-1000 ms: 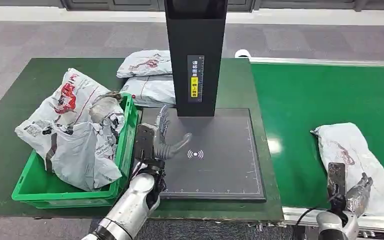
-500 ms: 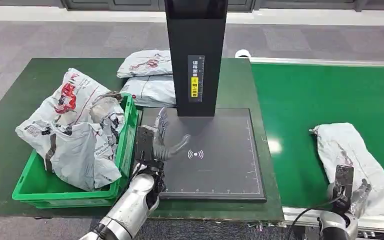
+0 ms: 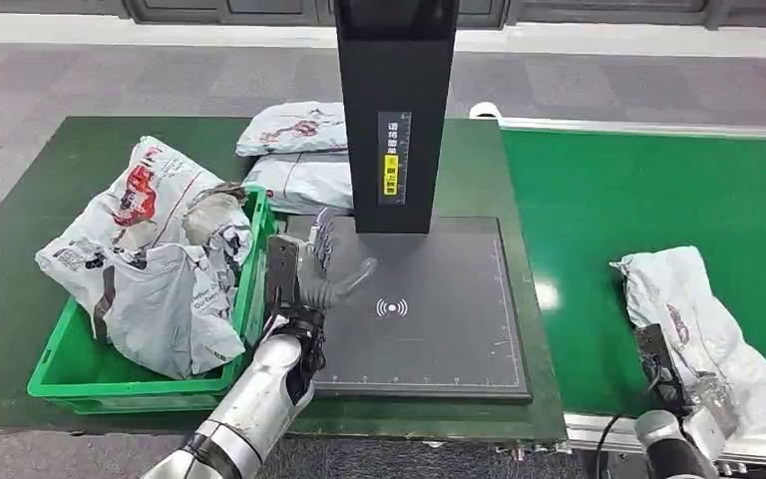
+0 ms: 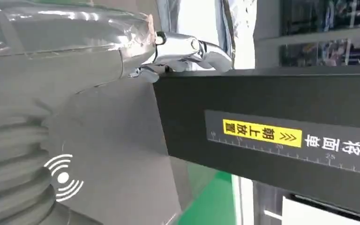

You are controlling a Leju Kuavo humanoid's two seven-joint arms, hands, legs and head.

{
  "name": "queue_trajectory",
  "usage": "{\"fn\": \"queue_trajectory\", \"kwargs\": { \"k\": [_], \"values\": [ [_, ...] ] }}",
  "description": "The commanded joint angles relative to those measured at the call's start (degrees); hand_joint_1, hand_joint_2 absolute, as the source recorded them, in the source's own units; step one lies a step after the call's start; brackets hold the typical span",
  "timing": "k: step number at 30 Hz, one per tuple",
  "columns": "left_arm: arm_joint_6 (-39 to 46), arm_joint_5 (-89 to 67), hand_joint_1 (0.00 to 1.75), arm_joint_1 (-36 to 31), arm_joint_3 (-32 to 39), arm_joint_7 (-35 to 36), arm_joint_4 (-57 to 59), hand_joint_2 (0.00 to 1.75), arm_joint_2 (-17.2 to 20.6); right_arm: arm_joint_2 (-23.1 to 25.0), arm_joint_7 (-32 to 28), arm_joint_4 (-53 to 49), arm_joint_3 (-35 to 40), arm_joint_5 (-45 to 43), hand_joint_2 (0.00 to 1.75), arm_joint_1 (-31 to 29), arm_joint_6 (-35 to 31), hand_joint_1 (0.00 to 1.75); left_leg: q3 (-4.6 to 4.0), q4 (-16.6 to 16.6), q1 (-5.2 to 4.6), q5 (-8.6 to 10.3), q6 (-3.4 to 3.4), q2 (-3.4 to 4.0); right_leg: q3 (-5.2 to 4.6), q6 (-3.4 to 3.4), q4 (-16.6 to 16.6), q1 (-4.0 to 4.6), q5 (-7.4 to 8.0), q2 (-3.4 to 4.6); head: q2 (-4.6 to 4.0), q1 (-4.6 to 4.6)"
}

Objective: Moved the parcel from conveyor to table for the left to box.

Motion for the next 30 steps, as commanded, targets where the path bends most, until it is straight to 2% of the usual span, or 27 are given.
{"fn": "queue_trajectory", "kwargs": {
  "k": [1, 3, 4, 5, 6, 7, 8, 9, 10, 11, 12, 13, 14, 15, 17, 19, 20, 22, 23, 24, 27, 30],
  "values": [
    [-1.97, 0.77, 0.00, -2.39, 1.88, 1.55, 2.65, 1.75, 1.12, 0.03, -0.02, 4.82, 3.62, 1.42, 1.75, 2.33, 6.17, 1.75, 0.06, -0.12, 0.05, 0.13, 0.07, -0.06, 0.22, 0.01, -0.24, 0.09, 0.11, -0.39, 0.00, 0.02],
    [-2.33, 1.15, 0.00, -1.58, 2.31, 1.95, 1.46, 1.75, 1.55, 1.30, -3.36, 3.20, 2.48, 1.56, 1.75, 1.54, 5.26, 1.75, 0.14, -0.17, 0.04, 0.13, 0.07, 0.07, 0.34, 0.03, -0.29, 0.09, 0.17, -0.30, 0.00, 0.02],
    [-2.20, 1.30, 0.00, -0.71, 2.64, 2.02, 0.23, 1.75, 1.78, 2.38, -6.98, 1.96, 0.80, 0.34, 1.75, 0.87, 3.17, 1.75, 0.18, -0.23, 0.02, 0.15, 0.08, 0.10, 0.38, 0.04, -0.34, 0.08, 0.20, -0.33, 0.00, 0.00],
    [-1.51, 1.38, 0.00, 0.71, 3.26, 2.27, -1.74, 1.75, 2.10, 4.11, -11.77, -0.46, 0.05, 0.49, 1.75, -0.19, -2.75, 1.75, 0.20, -0.25, 0.01, 0.16, 0.07, 0.21, 0.37, 0.04, -0.36, 0.08, 0.24, -0.26, 0.00, 0.02],
    [-1.06, 1.36, 0.00, 1.79, 3.67, 2.41, -3.28, 1.75, 2.38, 5.66, -14.97, -2.99, -0.16, 0.06, 1.75, -0.94, -5.19, 1.75, 0.25, -0.28, 0.03, 0.15, 0.06, 0.29, 0.41, 0.03, -0.40, 0.10, 0.26, -0.20, 0.00, 0.02],
    [0.20, 1.07, 0.00, 2.91, 4.27, 2.47, -4.99, 1.75, 2.57, 8.07, -22.48, -6.89, -1.16, -3.18, 1.75, -1.67, -7.08, 1.75, 0.31, -0.29, 0.04, 0.13, 0.05, 0.47, 0.41, 0.02, -0.42, 0.13, 0.30, -0.02, 0.00, 0.00],
    [0.49, 0.72, 0.00, 3.83, 4.49, 2.70, -6.67, 1.75, 2.84, 9.52, -23.17, -10.15, 0.07, -3.20, 1.75, -1.77, -6.98, 1.75, 0.33, -0.31, 0.03, 0.14, 0.05, 0.59, 0.38, 0.00, -0.39, 0.12, 0.32, 0.07, 0.00, 0.02],
    [2.09, -0.23, 0.00, 4.91, 5.22, 2.40, -8.62, 1.75, 2.93, 13.05, -32.11, -19.26, 1.08, -8.71, 1.75, -0.36, -9.48, 1.75, 0.33, -0.17, 0.09, 0.01, 0.02, 0.85, 0.29, 0.00, -0.23, 0.14, 0.32, 0.51, 0.00, 0.00],
    [2.43, -0.62, 0.00, 5.21, 5.64, 2.43, -9.46, 1.75, 2.87, 14.32, -32.62, -24.66, 3.84, -9.59, 1.75, 1.04, -9.69, 1.75, 0.30, -0.16, 0.06, -0.02, 0.01, 0.97, 0.23, -0.01, -0.18, 0.11, 0.33, 0.64, 0.00, 0.00],
    [3.41, -1.39, 0.00, 5.33, 6.12, 2.10, -10.11, 1.75, 2.67, 16.37, -38.29, -32.46, 6.76, -14.76, 1.75, 3.36, -9.43, 1.75, 0.19, -0.18, 0.04, -0.02, 0.01, 1.03, 0.23, -0.03, -0.15, 0.10, 0.33, 0.63, 0.00, 0.04],
    [3.80, -1.83, 0.00, 5.35, 6.39, 1.87, -10.52, 1.75, 2.53, 17.47, -38.00, -37.73, 9.62, -17.02, 1.75, 5.37, -8.93, 1.75, -0.10, -0.19, 0.07, -0.04, -0.03, 1.31, 0.08, -0.09, -0.10, 0.13, 0.39, 0.83, 0.00, 0.02],
    [5.28, -2.85, 0.00, 5.28, 6.63, 1.25, -10.85, 1.75, 2.38, 17.70, -36.77, -43.75, 14.34, -17.97, 1.75, 7.91, -8.30, 1.75, -0.34, -0.08, 0.06, -0.14, -0.17, 0.98, 0.00, -0.06, 0.09, 0.09, 0.28, 0.84, 0.00, 0.00],
    [7.43, -4.09, 0.00, 5.37, 7.01, -0.22, -11.57, 1.75, 2.17, 18.35, -41.95, -50.24, 20.75, -22.87, 1.75, 10.83, -5.54, 1.75, -0.40, -0.07, 0.04, -0.13, -0.19, 1.01, -0.19, -0.13, 0.13, 0.07, 0.29, 0.84, 0.00, -0.02],
    [8.41, -4.78, 0.00, 5.39, 6.99, -0.91, -11.95, 1.75, 2.08, 19.03, -42.11, -53.49, 25.12, -23.67, 1.75, 12.58, -5.47, 1.75, -0.48, -0.13, 0.02, -0.08, -0.24, 0.96, -0.28, -0.19, 0.18, 0.05, 0.25, 0.73, 0.00, -0.02],
    [9.56, -5.66, 0.00, 5.31, 6.91, -1.33, -12.89, 1.75, 2.02, 18.40, -40.35, -55.88, 33.46, -22.96, 1.75, 13.55, -6.67, 1.75, -0.08, -0.14, 0.09, 0.04, -0.32, 0.65, -0.38, -0.25, 0.19, 0.13, 0.17, 0.33, 0.00, -0.02],
    [10.66, -6.59, 0.00, 5.23, 6.59, -1.73, -13.58, 1.75, 2.11, 18.61, -41.44, -55.91, 37.17, -24.54, 1.75, 13.25, -6.51, 1.75, -0.26, -0.13, 0.13, 0.20, -0.25, 0.12, -0.38, -0.19, 0.22, 0.15, 0.16, 0.00, 0.00, 0.02],
    [13.20, -7.94, 0.00, 5.23, 6.37, -3.26, -14.64, 1.75, 2.15, 17.85, -43.27, -55.50, 41.60, -25.78, 1.75, 12.51, -3.57, 1.75, -0.28, -0.14, 0.12, 0.20, -0.28, 0.03, -0.36, -0.24, 0.26, 0.14, 0.10, -0.06, 0.00, 0.02],
    [13.41, -7.92, 0.00, 5.21, 6.08, -2.97, -15.39, 1.75, 2.21, 18.61, -42.86, -54.70, 43.49, -25.57, 1.75, 12.19, -4.70, 1.75, -0.16, -0.19, 0.10, 0.11, -0.30, 0.56, -0.46, -0.31, 0.30, 0.14, 0.12, 0.33, 0.00, 0.00],
    [13.41, -7.92, 0.00, 5.21, 6.08, -2.97, -15.39, 1.75, 2.21, 18.61, -42.86, -54.70, 43.49, -25.57, 1.75, 12.19, -4.70, 1.75, -0.32, -0.16, 0.14, 0.19, -0.36, 0.14, -0.48, -0.26, 0.32, 0.14, 0.12, 0.08, 0.00, 0.00],
    [13.44, -7.86, 0.00, 5.33, 5.86, -2.68, -15.65, 1.75, 2.31, 18.12, -42.87, -54.21, 44.02, -26.08, 1.75, 11.91, -5.34, 1.75, -0.22, -0.22, 0.15, 0.17, -0.36, 0.36, -0.45, -0.30, 0.27, 0.17, 0.13, 0.14, 0.00, 0.00],
    [13.84, -7.84, 0.00, 5.40, 5.71, -2.80, -15.61, 1.75, 2.36, 16.91, -42.91, -54.11, 44.70, -26.69, 1.75, 11.67, -5.49, 1.75, -0.32, -0.23, 0.13, 0.26, -0.34, -0.03, -0.44, -0.27, 0.23, 0.14, 0.10, -0.12, 0.00, 0.00],
    [16.68, -9.19, 0.00, 5.53, 4.04, -4.48, -16.64, 1.75, 2.76, 16.85, -40.27, -49.42, 51.92, -26.15, 1.75, 9.24, 2.94, 1.75, -0.30, -0.25, 0.10, 0.25, -0.30, 0.05, -0.42, -0.26, 0.21, 0.08, 0.12, -0.10, 0.00, 0.00]
  ]
}}
